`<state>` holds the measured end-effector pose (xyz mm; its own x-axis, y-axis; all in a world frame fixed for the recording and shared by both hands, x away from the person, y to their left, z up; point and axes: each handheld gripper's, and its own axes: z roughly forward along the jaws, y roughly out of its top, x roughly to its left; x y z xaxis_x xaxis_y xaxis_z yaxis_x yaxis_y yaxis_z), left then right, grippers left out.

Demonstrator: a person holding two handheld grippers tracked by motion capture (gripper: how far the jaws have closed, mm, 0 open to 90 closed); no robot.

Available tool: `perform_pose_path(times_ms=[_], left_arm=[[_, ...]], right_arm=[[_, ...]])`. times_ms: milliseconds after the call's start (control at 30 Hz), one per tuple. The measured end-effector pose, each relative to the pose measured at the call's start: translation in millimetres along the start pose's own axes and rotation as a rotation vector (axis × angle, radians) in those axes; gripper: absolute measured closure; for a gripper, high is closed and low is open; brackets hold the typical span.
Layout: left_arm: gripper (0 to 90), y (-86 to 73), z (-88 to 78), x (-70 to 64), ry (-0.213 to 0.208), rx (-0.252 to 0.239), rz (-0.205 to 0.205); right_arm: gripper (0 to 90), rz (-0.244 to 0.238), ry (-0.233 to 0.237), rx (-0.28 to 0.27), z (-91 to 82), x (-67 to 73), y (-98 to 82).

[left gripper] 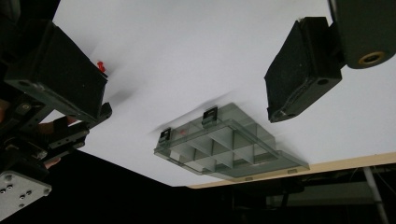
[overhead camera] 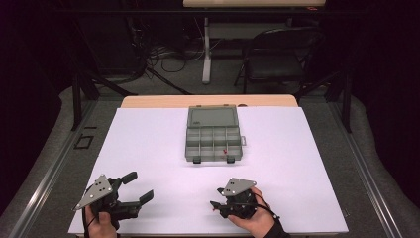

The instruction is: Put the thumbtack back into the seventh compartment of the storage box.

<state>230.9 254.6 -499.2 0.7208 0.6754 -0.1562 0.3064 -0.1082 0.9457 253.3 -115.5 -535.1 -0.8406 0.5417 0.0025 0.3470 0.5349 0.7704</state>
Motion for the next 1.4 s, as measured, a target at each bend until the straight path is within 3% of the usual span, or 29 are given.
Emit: perform_pose_path(times_ms=[467, 733, 933, 1400], left_arm=[[12.1, 0.0, -0.2, 0.4, -0.002, 0.002, 0.0], [12.1, 0.0, -0.3, 0.4, -0.003, 0.002, 0.0], [12.1, 0.1, -0.2, 0.4, -0.002, 0.003, 0.0], [12.1, 0.1, -0.3, 0.4, -0.002, 0.003, 0.0]], right_arm=[[64.9, -0.026, 0.045, 0.055, 13.3, 5.7, -9.1], [66.5, -0.02, 0.075, 0.065, 15.5, 4.7, -11.2], [67.5, -0.021, 0.076, 0.08, 18.0, 4.8, -12.8], [80.4, -0.047, 0.078, 0.115, 19.2, 6.8, -12.3]])
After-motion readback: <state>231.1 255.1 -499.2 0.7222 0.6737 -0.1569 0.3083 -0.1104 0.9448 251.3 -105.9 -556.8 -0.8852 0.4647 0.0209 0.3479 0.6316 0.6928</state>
